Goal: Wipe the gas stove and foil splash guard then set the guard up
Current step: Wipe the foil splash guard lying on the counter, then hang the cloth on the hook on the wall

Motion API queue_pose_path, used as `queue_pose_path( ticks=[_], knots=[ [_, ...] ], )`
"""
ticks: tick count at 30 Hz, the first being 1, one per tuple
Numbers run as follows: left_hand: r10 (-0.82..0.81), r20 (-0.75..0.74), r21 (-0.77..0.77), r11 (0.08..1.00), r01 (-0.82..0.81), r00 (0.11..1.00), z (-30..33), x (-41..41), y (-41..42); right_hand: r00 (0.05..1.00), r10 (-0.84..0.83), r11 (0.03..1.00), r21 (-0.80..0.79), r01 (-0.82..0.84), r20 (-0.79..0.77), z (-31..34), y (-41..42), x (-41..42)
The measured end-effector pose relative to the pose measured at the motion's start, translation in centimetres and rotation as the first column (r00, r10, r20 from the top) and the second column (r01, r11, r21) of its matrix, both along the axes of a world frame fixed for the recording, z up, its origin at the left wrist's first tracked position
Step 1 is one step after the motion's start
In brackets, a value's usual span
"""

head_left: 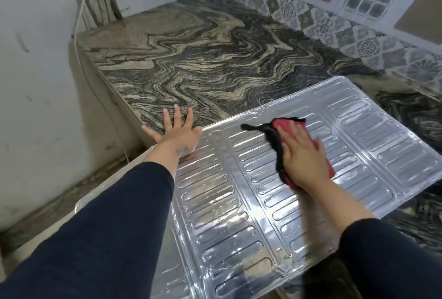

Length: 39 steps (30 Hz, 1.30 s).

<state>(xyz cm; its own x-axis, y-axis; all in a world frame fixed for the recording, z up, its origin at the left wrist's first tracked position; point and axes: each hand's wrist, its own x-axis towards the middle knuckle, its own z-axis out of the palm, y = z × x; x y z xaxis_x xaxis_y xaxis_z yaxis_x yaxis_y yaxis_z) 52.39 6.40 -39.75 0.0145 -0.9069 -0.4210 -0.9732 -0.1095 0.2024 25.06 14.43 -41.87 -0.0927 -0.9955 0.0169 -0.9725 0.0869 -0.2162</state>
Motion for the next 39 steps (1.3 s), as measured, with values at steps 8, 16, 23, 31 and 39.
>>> queue_pose_path(
  ticks=[8,16,23,31,39],
  knots=[
    [-0.009,0.015,-0.036,0.999,0.009,1.0,0.2,-3.7,-1.7,0.971,-0.223,0.974,-0.057,0.219,-0.09,2.7,-0.4,-9.4],
    [-0.25,-0.369,-0.216,0.96,0.179,0.895,3.0,-16.3,-0.4,0.152,-0.307,0.744,0.137,0.654,0.939,10.6,-1.7,-11.6],
    [-0.121,-0.94,-0.071,0.984,0.163,0.319,11.5,-30.2,5.2,-0.113,-0.218,0.763,0.241,0.6,0.969,18.2,-0.1,-13.9],
    [-0.318,-0.927,-0.279,0.939,0.203,0.197,21.5,-34.3,4.5,0.134,-0.217,0.84,0.115,0.531,0.967,25.0,5.4,-19.8],
    [-0.139,-0.985,-0.118,0.974,0.191,0.103,30.9,-40.5,3.9,0.622,-0.041,0.946,-0.169,0.275,0.782,28.3,6.5,-24.7]
  ],
)
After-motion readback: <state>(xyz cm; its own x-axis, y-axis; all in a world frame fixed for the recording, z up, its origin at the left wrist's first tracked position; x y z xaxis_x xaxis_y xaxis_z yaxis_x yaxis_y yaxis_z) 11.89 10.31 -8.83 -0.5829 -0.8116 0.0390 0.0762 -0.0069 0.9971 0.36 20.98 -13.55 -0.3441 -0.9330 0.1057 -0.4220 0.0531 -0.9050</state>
